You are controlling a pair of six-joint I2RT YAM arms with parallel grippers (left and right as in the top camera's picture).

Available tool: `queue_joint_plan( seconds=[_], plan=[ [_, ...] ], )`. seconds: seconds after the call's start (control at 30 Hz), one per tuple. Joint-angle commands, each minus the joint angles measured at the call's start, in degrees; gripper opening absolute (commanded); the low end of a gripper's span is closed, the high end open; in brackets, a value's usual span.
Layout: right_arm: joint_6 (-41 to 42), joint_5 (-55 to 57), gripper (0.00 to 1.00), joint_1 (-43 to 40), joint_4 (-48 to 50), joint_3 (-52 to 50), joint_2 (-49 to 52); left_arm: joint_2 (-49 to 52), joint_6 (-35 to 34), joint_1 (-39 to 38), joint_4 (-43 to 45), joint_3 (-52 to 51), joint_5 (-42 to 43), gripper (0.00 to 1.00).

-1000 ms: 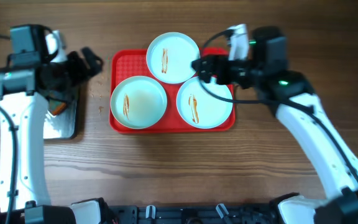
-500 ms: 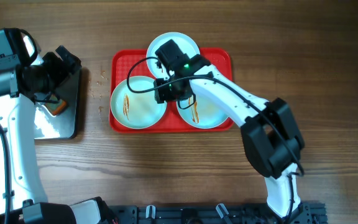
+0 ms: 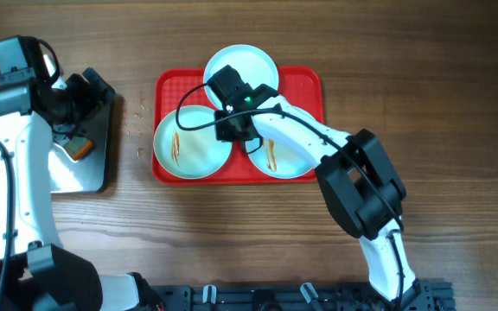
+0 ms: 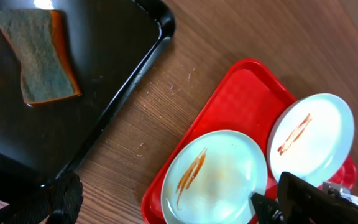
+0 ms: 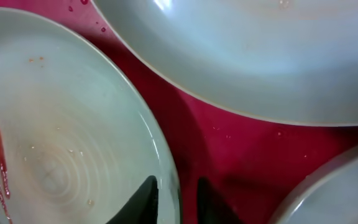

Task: Clean dirty plates on tray and stack at the side
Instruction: 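Grip the rim of the lower-left plate with the right gripper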

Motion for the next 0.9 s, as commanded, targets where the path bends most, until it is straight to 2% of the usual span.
queue_joint_plan(
  seconds=[0.0, 0.13, 0.27, 0.3, 0.33, 0.37, 0.4, 0.43, 0.47, 0.57, 0.6, 0.8, 0.87],
  plan=[
    [5.0, 1.0, 0.12, 0.2, 0.4, 0.9, 1.6, 2.5, -0.3, 0.3, 0.5, 1.0, -1.2, 0.95],
    [5.3, 0.5, 0.05, 0.6, 0.5, 0.7, 2.2, 4.9, -1.2, 0.3, 0.8, 1.0, -2.8, 0.89],
    [5.3, 0.0, 0.05, 1.3, 0.9, 0.7, 3.1, 7.6, -3.5, 0.3, 0.9, 1.0, -4.8, 0.89],
    [5.4, -1.2, 0.09, 1.3, 0.9, 0.7, 3.3, 8.4, -3.5, 0.3, 0.9, 1.0, -4.9, 0.89],
    [6.3, -1.3, 0.21, 1.3, 0.8, 0.7, 3.3, 9.1, -3.5, 0.3, 0.9, 1.0, -4.9, 0.89],
    [6.4, -1.5, 0.28, 1.3, 0.7, 0.7, 3.3, 9.4, -3.5, 0.3, 0.9, 1.0, -4.9, 0.89],
    [6.4, -2.1, 0.62, 1.3, 0.7, 0.7, 3.3, 9.9, -3.5, 0.3, 0.9, 1.0, -4.9, 0.89],
    [6.4, -2.6, 0.77, 1.3, 0.7, 0.7, 3.3, 10.3, -3.5, 0.3, 0.8, 1.0, -5.0, 0.89],
    [6.2, -3.3, 0.78, 1.3, 0.7, 0.7, 3.3, 10.5, -3.5, 0.3, 0.8, 1.0, -5.0, 0.89],
    [6.2, -4.7, 0.15, 0.9, -0.1, 0.8, 3.1, 10.6, -3.5, 0.3, 0.8, 0.9, -6.0, 0.89],
    [6.3, -4.9, 0.06, 0.4, -0.6, 0.8, 2.8, 10.6, -3.5, 0.3, 0.8, 0.9, -6.2, 0.89],
    [6.2, -4.8, 0.04, -1.0, -3.7, 1.2, 2.4, 10.6, -3.5, 0.3, 0.7, 0.9, -6.3, 0.89],
    [6.3, -0.7, 0.04, -1.0, -7.9, 3.6, 2.4, 10.6, -3.5, 0.3, 0.0, 0.9, -6.3, 0.89]
  ],
)
